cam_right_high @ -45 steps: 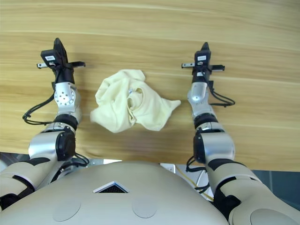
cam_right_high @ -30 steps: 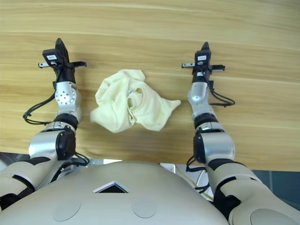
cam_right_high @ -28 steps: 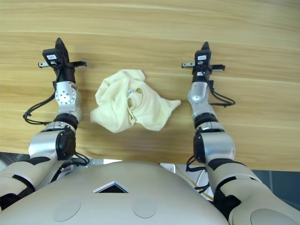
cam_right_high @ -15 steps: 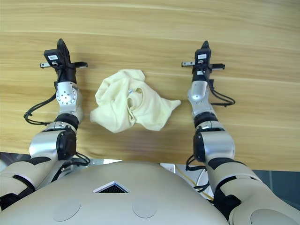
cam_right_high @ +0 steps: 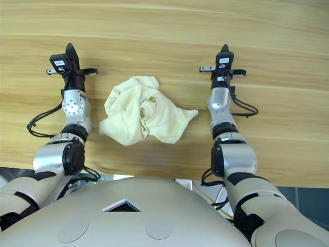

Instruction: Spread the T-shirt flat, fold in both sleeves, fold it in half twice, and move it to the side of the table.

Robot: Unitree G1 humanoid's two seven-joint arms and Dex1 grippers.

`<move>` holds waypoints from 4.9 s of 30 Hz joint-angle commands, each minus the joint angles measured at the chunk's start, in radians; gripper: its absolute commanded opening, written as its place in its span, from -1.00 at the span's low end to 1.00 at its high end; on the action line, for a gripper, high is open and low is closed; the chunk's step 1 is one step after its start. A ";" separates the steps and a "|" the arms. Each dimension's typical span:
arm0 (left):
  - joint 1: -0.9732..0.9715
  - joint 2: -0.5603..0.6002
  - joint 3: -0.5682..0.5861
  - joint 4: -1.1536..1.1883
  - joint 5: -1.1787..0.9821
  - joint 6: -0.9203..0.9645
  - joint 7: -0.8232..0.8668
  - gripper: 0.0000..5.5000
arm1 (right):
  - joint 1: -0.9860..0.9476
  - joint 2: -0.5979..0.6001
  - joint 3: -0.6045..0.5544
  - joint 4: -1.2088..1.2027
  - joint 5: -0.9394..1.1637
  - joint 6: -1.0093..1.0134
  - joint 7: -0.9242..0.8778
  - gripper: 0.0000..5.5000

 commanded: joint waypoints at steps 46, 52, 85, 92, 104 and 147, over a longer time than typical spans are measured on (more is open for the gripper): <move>0.303 0.308 -0.230 -0.286 -0.187 -0.198 -0.804 -1.00 | -0.078 -0.157 0.031 0.205 -0.112 0.303 -0.063 -0.99; 0.324 0.309 -0.188 -0.373 -0.377 -0.116 -0.989 -1.00 | -0.060 -0.161 0.029 0.210 -0.114 0.322 -0.060 -0.99; 0.591 0.559 -0.154 -0.822 -0.202 -0.110 -1.212 -0.12 | -0.034 -0.184 0.053 0.216 -0.152 0.380 -0.064 -0.99; 0.780 0.625 -0.288 -1.170 -0.241 -0.025 -1.192 -0.12 | -0.044 -0.200 0.064 0.217 -0.154 0.402 -0.072 -0.99; 0.621 0.458 -0.387 -0.928 0.016 -0.081 -1.001 -0.12 | -0.040 -0.219 0.031 0.209 -0.120 0.371 -0.084 -0.99; 0.551 0.556 -0.506 -0.882 -0.095 -0.070 -0.954 -0.37 | -0.049 -0.201 0.027 0.206 -0.126 0.357 -0.085 -0.99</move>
